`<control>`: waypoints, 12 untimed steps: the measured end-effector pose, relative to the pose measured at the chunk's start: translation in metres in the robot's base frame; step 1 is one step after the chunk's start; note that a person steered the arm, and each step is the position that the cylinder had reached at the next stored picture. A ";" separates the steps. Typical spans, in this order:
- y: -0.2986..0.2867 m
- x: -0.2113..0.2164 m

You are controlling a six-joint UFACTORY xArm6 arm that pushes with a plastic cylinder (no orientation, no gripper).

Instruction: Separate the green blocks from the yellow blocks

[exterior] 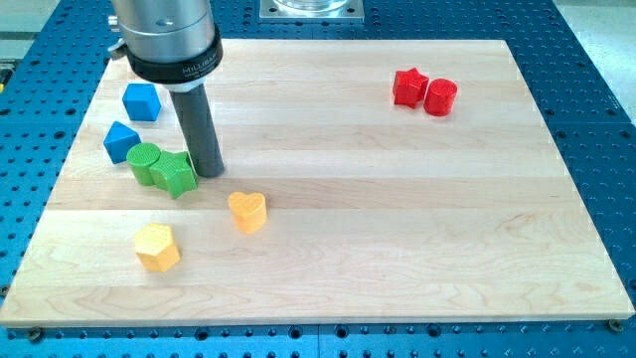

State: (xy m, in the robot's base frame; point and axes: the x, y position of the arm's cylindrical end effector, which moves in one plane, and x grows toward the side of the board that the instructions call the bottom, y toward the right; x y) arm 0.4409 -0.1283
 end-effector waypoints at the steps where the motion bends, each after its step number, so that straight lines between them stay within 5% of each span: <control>1: -0.017 -0.001; 6: -0.075 0.053; 7: -0.043 0.065; 9: -0.098 0.121; 12: -0.126 0.091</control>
State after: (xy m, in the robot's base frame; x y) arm 0.5323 -0.2540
